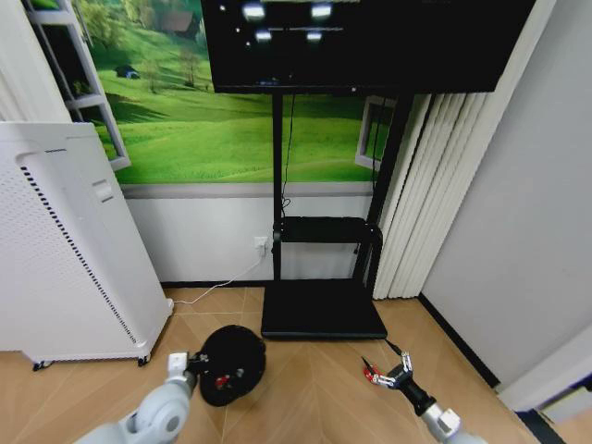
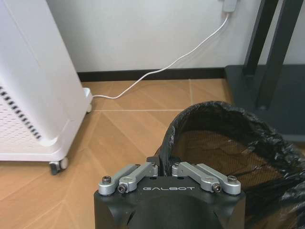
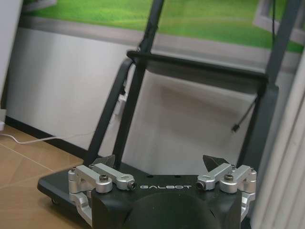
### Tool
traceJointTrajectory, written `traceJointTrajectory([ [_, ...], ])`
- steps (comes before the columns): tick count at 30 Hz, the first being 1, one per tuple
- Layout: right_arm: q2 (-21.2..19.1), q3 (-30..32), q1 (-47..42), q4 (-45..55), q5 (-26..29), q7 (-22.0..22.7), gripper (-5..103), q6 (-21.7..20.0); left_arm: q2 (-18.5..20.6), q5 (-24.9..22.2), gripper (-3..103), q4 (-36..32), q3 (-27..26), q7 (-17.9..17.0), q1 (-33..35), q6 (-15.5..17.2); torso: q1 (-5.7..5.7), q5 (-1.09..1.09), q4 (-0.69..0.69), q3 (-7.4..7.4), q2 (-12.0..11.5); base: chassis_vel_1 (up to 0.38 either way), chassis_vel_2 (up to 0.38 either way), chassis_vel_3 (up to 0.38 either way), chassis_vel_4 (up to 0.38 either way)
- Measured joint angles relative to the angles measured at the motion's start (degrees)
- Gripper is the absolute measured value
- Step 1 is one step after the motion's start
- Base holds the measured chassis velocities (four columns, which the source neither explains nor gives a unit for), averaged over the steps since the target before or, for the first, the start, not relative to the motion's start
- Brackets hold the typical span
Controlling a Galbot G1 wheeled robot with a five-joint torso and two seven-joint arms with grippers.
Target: Pick up the trash bin and place the garbage on the floor into it.
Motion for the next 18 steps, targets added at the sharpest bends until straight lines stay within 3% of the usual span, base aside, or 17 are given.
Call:
traceJointTrajectory([
  [4,1.22,-0.94,1.66,-2.78,0.84,-0.05,100,0.04,1.65,-0.13,7,-0.86,-2.09,0.16,2.31,-0.1,0.0,0.02,-0.01,0.0,0.0,0.0,0.0,0.0,0.0],
  [8,4.09,-2.27,5.27,-9.94,3.26,-1.16,100,-0.12,6.06,-0.98,7,-2.18,-4.93,0.33,4.89,-0.53,0.0,0.0,-0.02,0.0,0.0,0.0,0.0,0.0,0.0],
  [18,6.51,-5.27,6.95,-16.66,2.96,0.54,100,-3.44,6.76,-0.04,7,-1.84,-4.43,-0.37,5.28,-0.6,0.0,-0.01,-0.04,0.0,0.0,0.0,0.0,0.0,0.0],
])
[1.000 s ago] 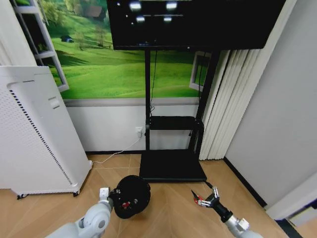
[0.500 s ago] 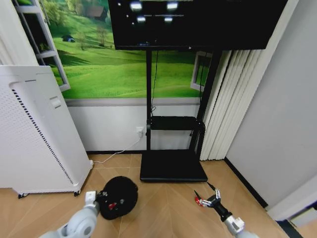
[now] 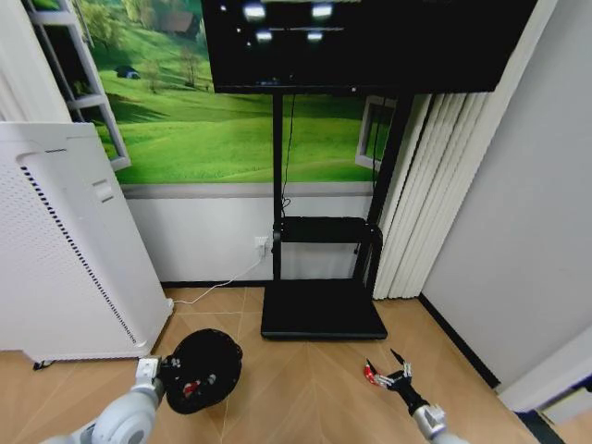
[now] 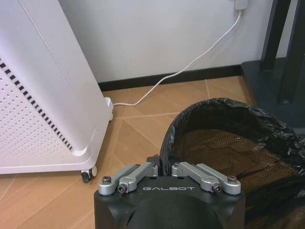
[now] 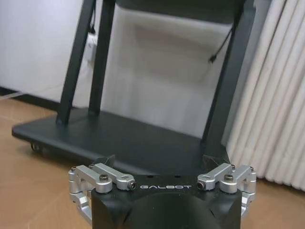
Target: Pick up the trash bin and place the garbage on the floor into it.
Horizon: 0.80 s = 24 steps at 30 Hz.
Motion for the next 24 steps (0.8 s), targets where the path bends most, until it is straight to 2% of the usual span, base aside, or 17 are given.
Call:
traceJointTrajectory([
  [6,2.12,-5.0,4.11,-6.19,-5.59,3.69,100,-2.16,-1.07,2.77,7,1.08,0.05,0.27,1.29,0.13,0.0,0.01,0.01,0.0,0.0,0.0,0.0,0.0,0.0],
  [14,5.03,-13.44,11.76,-16.19,-6.07,4.17,100,-2.71,-1.8,3.06,7,1.59,0.09,0.24,1.74,0.18,0.0,0.0,0.03,0.0,-0.01,0.0,0.0,0.0,0.0],
  [16,6.71,-15.33,14.24,-20.29,-4.85,3.38,100,-2.73,-1.77,2.68,7,1.49,0.09,0.11,1.68,0.18,0.0,0.02,0.03,0.0,-0.01,0.0,0.0,0.0,0.0],
  [22,8.36,-16.13,16.13,-24.11,-3.57,1.89,100,-2.82,-1.33,2.23,7,1.23,0.07,0.08,1.48,0.18,0.0,0.0,0.02,0.0,-0.01,0.0,0.0,0.0,0.0],
  [23,8.8,-16.21,16.59,-25.24,-3.14,1.11,100,-2.79,-1.2,2.12,7,1.21,0.05,0.08,1.41,0.18,0.0,0.0,0.02,0.0,-0.01,0.0,0.0,0.0,0.0],
  [24,9.69,-16.2,17.38,-27.33,-1.35,-1.64,100,-2.34,-0.95,1.74,7,1.15,-0.02,0.08,1.22,0.17,0.0,0.02,0.01,0.0,-0.01,0.0,0.0,0.0,0.0],
])
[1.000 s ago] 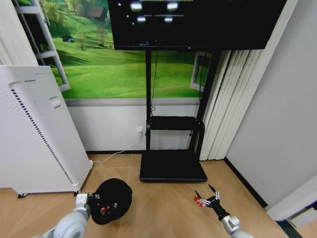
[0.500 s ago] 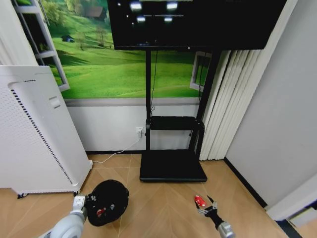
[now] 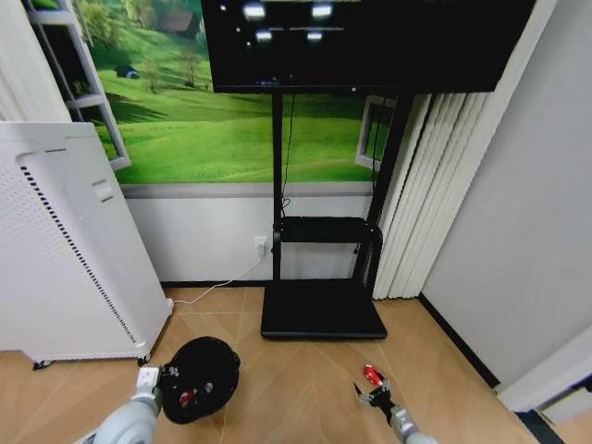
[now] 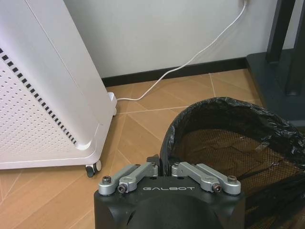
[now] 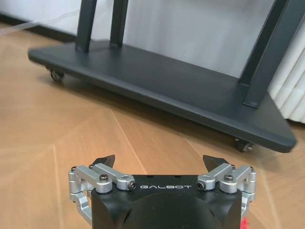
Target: Pick up the trash bin and place the garbage on the floor into it.
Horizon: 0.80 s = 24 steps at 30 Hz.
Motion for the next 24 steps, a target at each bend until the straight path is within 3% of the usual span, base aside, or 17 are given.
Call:
traceJointTrajectory([
  [4,-0.17,0.01,-0.69,1.23,5.39,-7.05,100,0.96,-0.22,-0.67,7,0.48,0.69,-0.07,-1.64,-0.05,0.0,-0.01,0.0,0.0,0.0,0.0,0.0,0.0,0.0],
  [6,-0.2,-0.05,-0.9,1.55,5.46,-7.95,100,1.47,-0.59,-0.75,7,0.77,1.44,-0.06,-2.6,-0.05,0.0,-0.02,-0.01,0.0,0.0,0.0,0.0,0.0,0.0],
  [19,0.27,0.33,-0.84,1.41,4.42,-8.17,100,3.1,-1.7,-0.93,7,1.82,3.35,0.23,-4.6,0.01,0.0,-0.01,0.01,0.0,0.02,-0.09,-0.087,0.091,0.089],
  [24,0.51,0.44,-1.32,2.07,3.48,-7.63,100,4.14,-1.83,-1.27,7,2.12,5.13,0.22,-7.03,0.01,0.0,0.01,-0.04,0.0,0.02,-0.181,-0.178,0.183,0.194],
])
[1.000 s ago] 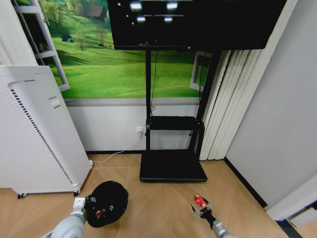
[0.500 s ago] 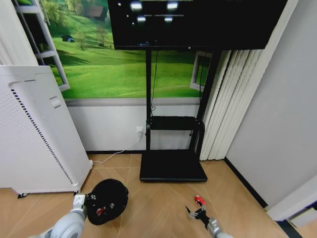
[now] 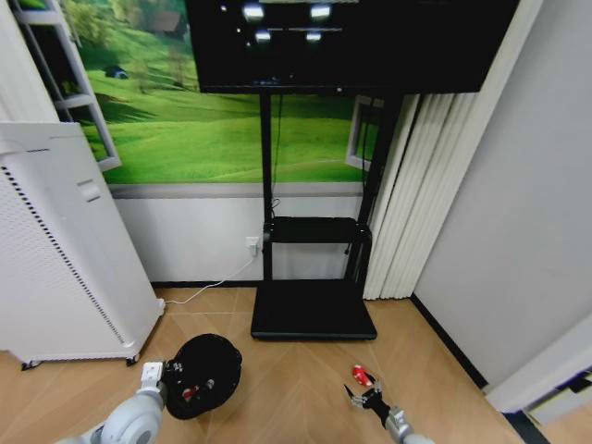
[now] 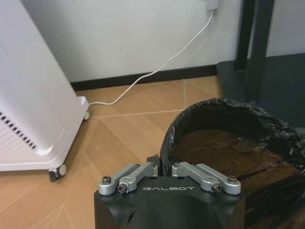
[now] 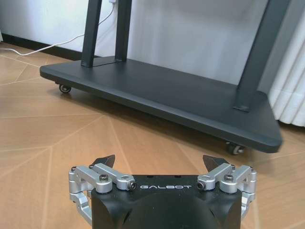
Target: Pick up the trash bin and place the garbage on the floor into it.
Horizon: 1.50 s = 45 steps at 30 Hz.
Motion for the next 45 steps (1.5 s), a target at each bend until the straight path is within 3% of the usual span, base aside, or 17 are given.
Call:
traceJointTrajectory([
  [4,-0.29,0.51,-0.66,0.62,-2.69,0.96,100,0.87,-0.21,-0.34,7,0.55,1.01,0.02,-1.36,0.05,0.0,-0.01,0.02,0.0,0.0,-0.073,-0.089,0.057,0.069],
  [12,-0.4,-1.53,1.25,0.8,-4.46,3.36,100,-1.36,0.87,-0.83,7,0.3,0.66,-0.22,-0.56,0.42,0.0,-0.02,0.07,0.0,0.0,0.039,0.031,-0.028,-0.031],
  [16,0.96,-3.0,3.28,-1.05,-3.92,3.32,100,-1.96,2.43,-0.89,7,-1.05,-2.1,-1.36,3.41,0.23,0.0,0.0,0.06,0.0,0.0,0.0,0.0,0.0,0.0],
  [25,4.69,-3.07,4.86,-6.77,-3.85,1.63,100,-2.43,1.44,0.69,7,-2.55,-6.27,-1.78,10.62,0.0,0.0,-0.01,0.05,-0.01,0.0,0.0,0.0,0.0,0.0],
  [38,6.07,-1.35,6.78,-10.57,-6.62,7.73,100,-8.75,0.04,1.22,7,-2.9,-6.2,-1.79,10.68,-0.26,0.0,-0.01,0.04,-0.01,0.0,0.0,0.0,0.0,0.0],
  [45,6.39,-1.11,6.97,-11.46,-5.44,8.26,100,-11.0,-0.55,1.32,7,-2.83,-6.12,-1.76,10.53,-0.32,0.0,-0.01,0.04,0.0,-0.01,0.0,0.0,0.0,0.0],
])
